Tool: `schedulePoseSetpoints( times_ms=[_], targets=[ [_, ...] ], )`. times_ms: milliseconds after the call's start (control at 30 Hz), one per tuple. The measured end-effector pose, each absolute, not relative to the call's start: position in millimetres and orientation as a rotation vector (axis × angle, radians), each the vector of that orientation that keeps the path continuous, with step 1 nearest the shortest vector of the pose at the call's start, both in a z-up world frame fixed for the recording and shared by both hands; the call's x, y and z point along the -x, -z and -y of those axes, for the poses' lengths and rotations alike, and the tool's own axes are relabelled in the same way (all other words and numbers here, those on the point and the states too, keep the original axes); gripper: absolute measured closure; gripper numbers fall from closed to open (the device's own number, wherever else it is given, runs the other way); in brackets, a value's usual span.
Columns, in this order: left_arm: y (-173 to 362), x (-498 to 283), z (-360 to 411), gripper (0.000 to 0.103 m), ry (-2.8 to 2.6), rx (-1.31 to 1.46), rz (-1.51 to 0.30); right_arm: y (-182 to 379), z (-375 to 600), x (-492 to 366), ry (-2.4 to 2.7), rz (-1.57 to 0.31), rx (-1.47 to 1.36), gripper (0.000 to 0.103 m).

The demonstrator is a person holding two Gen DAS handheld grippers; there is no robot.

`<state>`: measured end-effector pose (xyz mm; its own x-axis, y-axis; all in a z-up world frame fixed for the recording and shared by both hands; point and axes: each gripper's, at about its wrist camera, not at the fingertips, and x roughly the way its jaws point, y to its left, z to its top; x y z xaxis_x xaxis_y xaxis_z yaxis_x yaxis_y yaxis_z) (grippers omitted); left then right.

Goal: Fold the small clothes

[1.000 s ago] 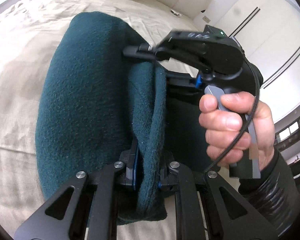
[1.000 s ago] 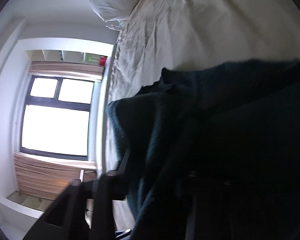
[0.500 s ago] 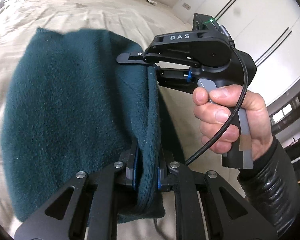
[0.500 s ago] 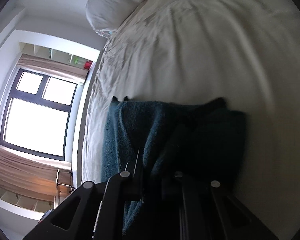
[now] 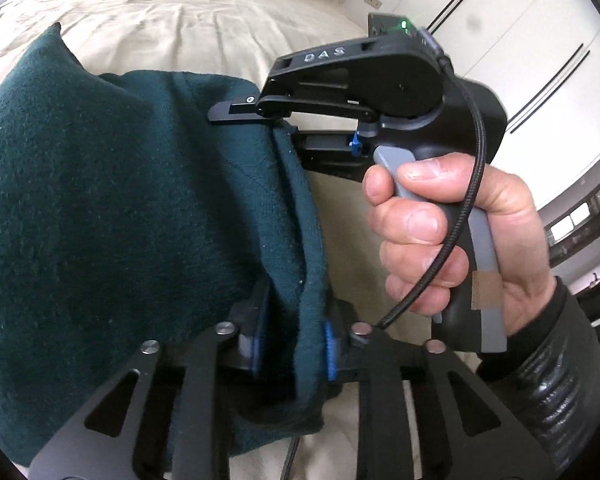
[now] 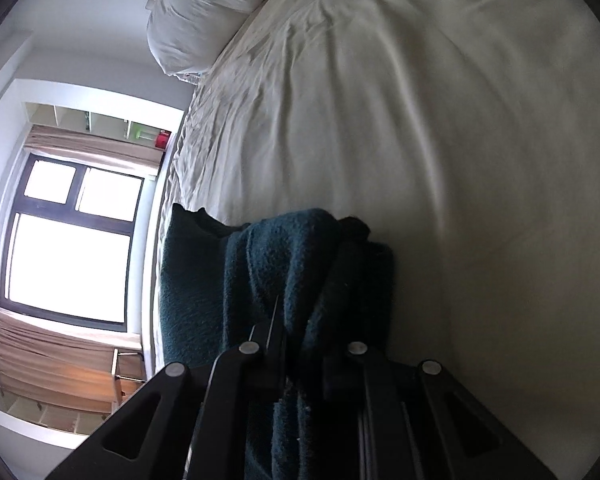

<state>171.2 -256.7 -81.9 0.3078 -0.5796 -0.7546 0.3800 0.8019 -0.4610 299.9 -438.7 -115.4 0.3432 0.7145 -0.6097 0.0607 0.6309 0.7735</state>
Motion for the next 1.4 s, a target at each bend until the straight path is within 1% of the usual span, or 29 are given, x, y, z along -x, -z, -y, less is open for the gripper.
schedulePoseSetpoints(
  times_ms=[67,100,133,167,300,367,433,633,700,800,967,1033,1100,1133,1167,1333,1367,1400],
  targets=[
    [75.0,-162.5,244.2,0.068,0.667,0.227,-1.089,114.1,443.4,-292.8,-0.499,-1.16,-0.835,0.08],
    [68.0,-156.1,229.7,0.057,0.675,0.247,-1.092,110.3,446.1,-286.4,-0.509,-1.147,-0.835,0.076],
    [61.9,-153.5,222.5,0.048,0.679,0.263,-1.079,107.4,448.1,-280.4,-0.511,-1.136,-0.83,0.069],
    [53.5,-148.1,208.5,0.047,0.669,0.274,-1.047,104.7,450.4,-272.6,-0.505,-1.128,-0.828,0.068],
    [18.3,-142.2,151.7,0.046,0.565,0.282,-0.915,91.4,452.6,-235.6,-0.496,-1.094,-0.821,0.065],
    [13.2,-147.8,140.1,0.046,0.515,0.262,-0.883,87.0,445.3,-221.4,-0.485,-1.098,-0.794,0.065],
    [17.0,-158.7,132.4,0.046,0.481,0.263,-0.897,83.2,431.8,-205.9,-0.472,-1.111,-0.743,0.065],
    [64.0,-167.6,150.9,0.047,0.431,0.136,-0.969,79.5,404.5,-173.5,-0.374,-1.185,-0.571,0.062],
    [66.5,-165.6,158.0,0.047,0.424,0.122,-0.958,75.4,400.2,-163.4,-0.355,-1.176,-0.543,0.058],
    [73.5,-167.0,165.5,0.046,0.423,0.09,-0.964,67.2,382.5,-152.5,-0.305,-1.178,-0.403,0.058],
    [76.9,-164.7,169.2,0.046,0.424,0.082,-0.967,57.8,376.0,-145.0,-0.298,-1.157,-0.397,0.058],
    [74.7,-170.8,170.1,0.046,0.425,0.079,-0.971,49.3,383.1,-133.0,-0.323,-1.137,-0.455,0.058],
    [73.4,-174.8,169.7,0.046,0.426,0.092,-0.976,32.3,390.5,-119.2,-0.318,-1.074,-0.473,0.055],
    [74.7,-178.9,170.5,0.046,0.429,0.104,-0.981,27.6,390.7,-118.5,-0.295,-1.061,-0.454,0.048],
    [75.3,-180.5,169.8,0.046,0.432,0.119,-0.986,26.5,391.6,-115.5,-0.275,-1.064,-0.436,0.046],
    [75.6,-183.1,169.5,0.046,0.438,0.145,-0.997,45.0,376.3,-116.6,-0.241,-1.109,-0.356,0.046],
    [76.0,-183.6,169.2,0.046,0.441,0.145,-0.998,50.6,373.8,-120.3,-0.203,-1.115,-0.332,0.047],
    [76.3,-183.6,168.3,0.046,0.446,0.144,-0.998,57.3,374.3,-122.9,-0.176,-1.118,-0.328,0.05]
  ],
)
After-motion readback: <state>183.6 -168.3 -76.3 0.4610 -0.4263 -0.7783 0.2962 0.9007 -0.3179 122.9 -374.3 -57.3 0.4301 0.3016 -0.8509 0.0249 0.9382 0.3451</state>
